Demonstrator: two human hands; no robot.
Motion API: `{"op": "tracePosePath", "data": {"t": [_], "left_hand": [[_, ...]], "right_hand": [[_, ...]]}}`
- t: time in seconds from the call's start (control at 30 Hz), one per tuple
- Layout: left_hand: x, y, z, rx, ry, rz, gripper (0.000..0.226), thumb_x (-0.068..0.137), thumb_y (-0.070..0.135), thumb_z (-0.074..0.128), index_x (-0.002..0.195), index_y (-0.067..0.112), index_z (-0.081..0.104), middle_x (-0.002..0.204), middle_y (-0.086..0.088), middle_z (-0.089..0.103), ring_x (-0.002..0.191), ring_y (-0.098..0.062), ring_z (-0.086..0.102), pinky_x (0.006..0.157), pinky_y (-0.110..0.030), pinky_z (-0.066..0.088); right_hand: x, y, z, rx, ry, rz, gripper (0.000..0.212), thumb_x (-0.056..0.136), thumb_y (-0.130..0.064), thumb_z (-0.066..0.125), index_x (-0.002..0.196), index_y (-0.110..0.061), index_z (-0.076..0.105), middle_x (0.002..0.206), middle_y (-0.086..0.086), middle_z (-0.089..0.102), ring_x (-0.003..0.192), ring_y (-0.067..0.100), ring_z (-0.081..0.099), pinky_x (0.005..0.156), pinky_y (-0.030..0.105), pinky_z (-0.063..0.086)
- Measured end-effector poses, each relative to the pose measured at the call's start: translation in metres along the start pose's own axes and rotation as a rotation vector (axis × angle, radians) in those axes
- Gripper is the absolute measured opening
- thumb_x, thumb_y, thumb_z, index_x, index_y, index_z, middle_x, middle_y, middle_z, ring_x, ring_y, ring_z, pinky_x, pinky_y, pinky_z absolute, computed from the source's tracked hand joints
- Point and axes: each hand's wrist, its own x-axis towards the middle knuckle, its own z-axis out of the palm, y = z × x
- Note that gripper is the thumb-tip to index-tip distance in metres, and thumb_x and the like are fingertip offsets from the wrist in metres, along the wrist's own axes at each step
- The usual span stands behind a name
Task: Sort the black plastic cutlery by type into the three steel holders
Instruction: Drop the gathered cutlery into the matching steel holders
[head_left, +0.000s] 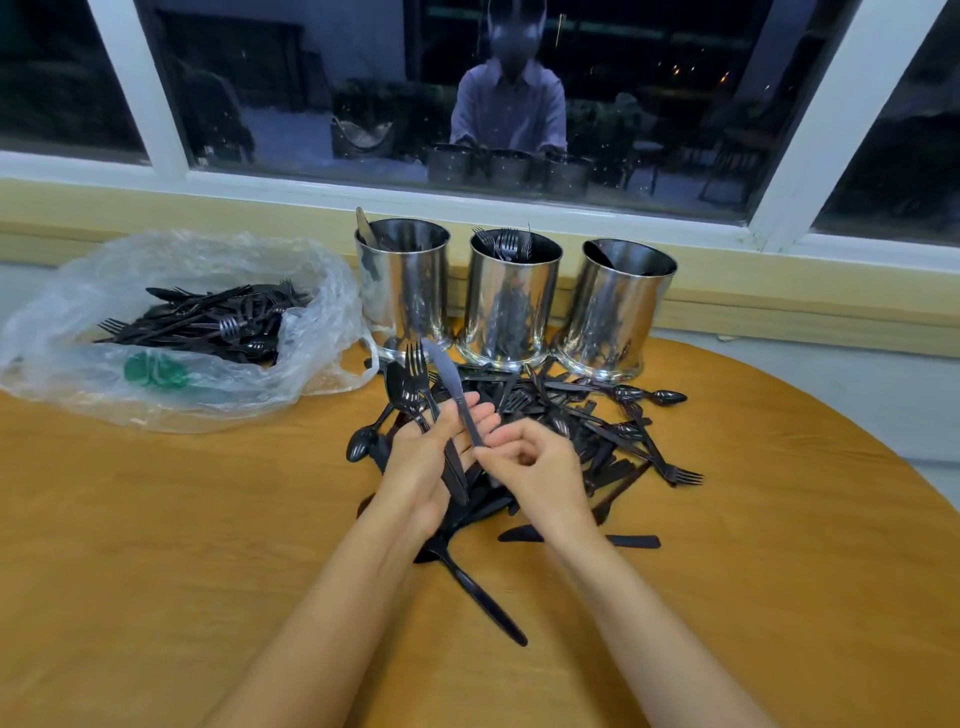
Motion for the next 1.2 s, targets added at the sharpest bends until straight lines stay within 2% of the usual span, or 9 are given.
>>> {"op": "tracePosePath", "data": {"t": [0.13,0.2,0.3,0.43,0.57,0.7,0.8,1.0,1.2], "left_hand": [[0.008,0.001,-0.006,0.085,0.054,0.031,0.028,0.107,0.018,0.036,0.106,0.004,0.06,0.101,-0.016,0.074,0.088,-0.025,0.074,0.072,-0.034,0.061],[0.016,0.007,-0.011,0.151,0.104,0.045,0.028,0.107,0.022,0.036,0.105,0.006,0.059,0.083,-0.008,0.074,0.064,-0.019,0.071,0.059,-0.028,0.058],[0.031,0.012,-0.02,0.168,0.141,0.042,0.03,0.107,0.025,0.037,0.112,0.004,0.058,0.063,0.0,0.053,0.042,-0.009,0.041,0.042,-0.021,0.039],[0.042,0.007,-0.029,0.14,0.107,0.029,0.029,0.106,0.02,0.037,0.115,0.003,0.059,0.064,-0.001,0.05,0.045,-0.009,0.037,0.043,-0.021,0.036],[0.045,0.007,-0.034,0.069,0.082,0.002,0.025,0.105,0.014,0.039,0.113,0.003,0.061,0.066,-0.002,0.055,0.049,-0.01,0.041,0.046,-0.021,0.039],[0.046,0.009,-0.042,-0.048,0.08,-0.019,0.026,0.105,0.013,0.039,0.114,0.001,0.06,0.065,-0.002,0.053,0.047,-0.009,0.042,0.044,-0.021,0.041],[0.045,0.008,-0.046,-0.1,0.087,-0.018,0.026,0.106,0.013,0.038,0.113,0.001,0.06,0.065,-0.002,0.053,0.046,-0.008,0.041,0.043,-0.02,0.04],[0.042,0.009,-0.046,-0.09,0.101,-0.019,0.026,0.105,0.014,0.039,0.115,0.002,0.06,0.064,-0.001,0.054,0.048,-0.009,0.043,0.045,-0.021,0.041],[0.039,0.008,-0.045,-0.038,0.112,-0.041,0.025,0.105,0.013,0.04,0.117,0.004,0.06,0.07,-0.003,0.064,0.056,-0.012,0.056,0.054,-0.024,0.052]], "right_hand": [[0.005,0.01,-0.01,-0.057,-0.051,-0.088,0.003,0.085,-0.017,0.073,0.085,-0.017,0.076,0.078,-0.008,0.072,0.072,-0.002,0.062,0.07,0.012,0.048],[0.025,0.017,-0.023,-0.155,-0.001,-0.1,0.006,0.087,-0.017,0.07,0.084,-0.018,0.075,0.079,-0.009,0.071,0.074,-0.003,0.061,0.07,0.01,0.046],[0.067,0.024,-0.037,-0.332,0.036,-0.101,0.008,0.09,-0.016,0.066,0.088,-0.02,0.072,0.082,-0.013,0.067,0.073,-0.001,0.058,0.067,0.008,0.043],[0.126,0.03,-0.04,-0.614,-0.042,-0.179,0.013,0.094,-0.012,0.061,0.1,-0.017,0.071,0.09,-0.009,0.065,0.076,0.003,0.052,0.073,0.014,0.041],[0.165,0.033,-0.036,-0.88,-0.233,-0.284,0.023,0.094,-0.005,0.057,0.109,-0.017,0.069,0.11,-0.001,0.062,0.101,0.014,0.053,0.089,0.025,0.042],[0.178,0.039,-0.037,-1.056,-0.395,-0.284,0.027,0.093,-0.009,0.06,0.117,-0.021,0.067,0.121,-0.002,0.061,0.115,0.017,0.047,0.097,0.032,0.04],[0.177,0.037,-0.039,-1.154,-0.447,-0.311,0.026,0.094,-0.015,0.06,0.119,-0.021,0.066,0.118,-0.002,0.062,0.115,0.017,0.045,0.089,0.032,0.043],[0.17,0.019,-0.059,-1.27,-0.374,-0.482,0.011,0.09,-0.029,0.064,0.097,-0.021,0.066,0.099,-0.007,0.063,0.102,0.016,0.045,0.073,0.028,0.037],[0.152,-0.006,-0.09,-1.54,-0.171,-0.558,0.006,0.094,-0.029,0.059,0.098,-0.024,0.058,0.1,-0.007,0.061,0.099,0.02,0.051,0.068,0.029,0.029]]}}
